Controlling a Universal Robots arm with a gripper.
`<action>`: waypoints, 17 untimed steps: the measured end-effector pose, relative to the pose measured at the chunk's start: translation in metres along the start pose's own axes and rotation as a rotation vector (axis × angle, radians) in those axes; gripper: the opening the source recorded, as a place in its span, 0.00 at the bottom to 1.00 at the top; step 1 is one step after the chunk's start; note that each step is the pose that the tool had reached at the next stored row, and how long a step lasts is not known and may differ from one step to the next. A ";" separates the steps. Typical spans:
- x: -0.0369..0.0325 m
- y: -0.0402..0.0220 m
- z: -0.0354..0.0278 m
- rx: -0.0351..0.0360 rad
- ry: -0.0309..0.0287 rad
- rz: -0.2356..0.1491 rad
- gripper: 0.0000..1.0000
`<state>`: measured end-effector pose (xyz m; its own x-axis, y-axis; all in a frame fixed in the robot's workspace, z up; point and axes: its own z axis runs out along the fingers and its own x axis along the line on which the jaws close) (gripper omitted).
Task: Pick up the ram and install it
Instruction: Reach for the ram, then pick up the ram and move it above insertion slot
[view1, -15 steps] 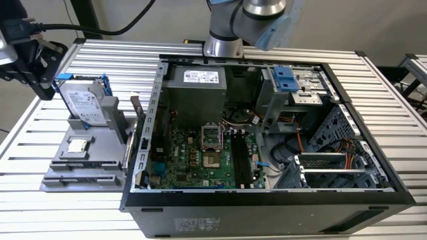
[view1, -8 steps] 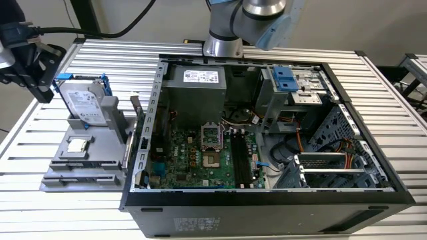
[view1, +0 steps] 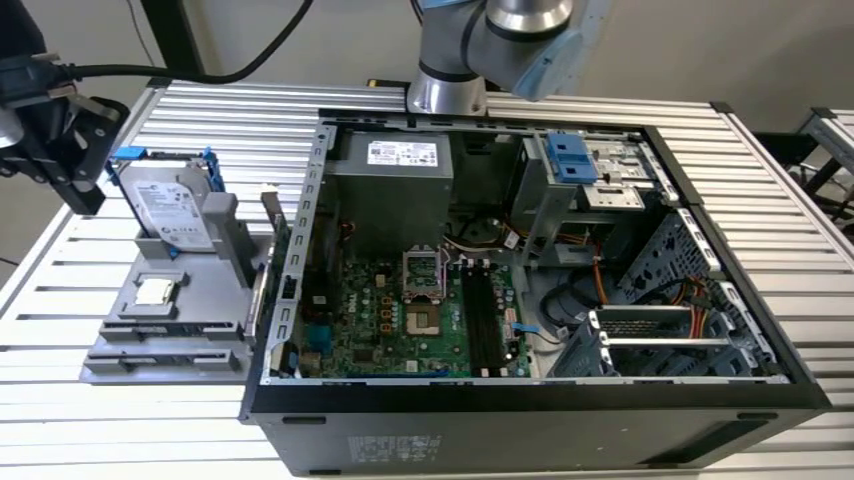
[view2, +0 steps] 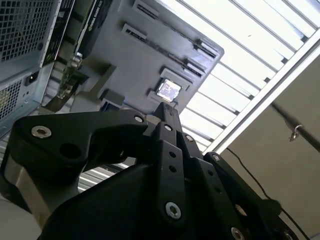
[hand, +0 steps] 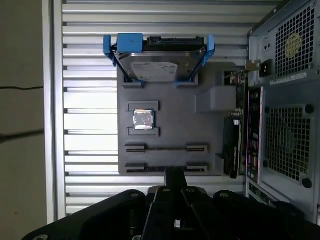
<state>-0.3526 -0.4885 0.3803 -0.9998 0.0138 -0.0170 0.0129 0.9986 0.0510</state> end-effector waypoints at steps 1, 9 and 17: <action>0.0000 -0.0009 0.0001 0.0000 0.0000 0.000 0.00; -0.0001 -0.0110 0.0001 0.0000 0.0000 0.000 0.00; -0.0002 -0.0169 0.0000 0.0000 0.0000 0.000 0.00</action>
<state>-0.3526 -0.5053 0.3794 -0.9998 0.0138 -0.0169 0.0130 0.9986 0.0510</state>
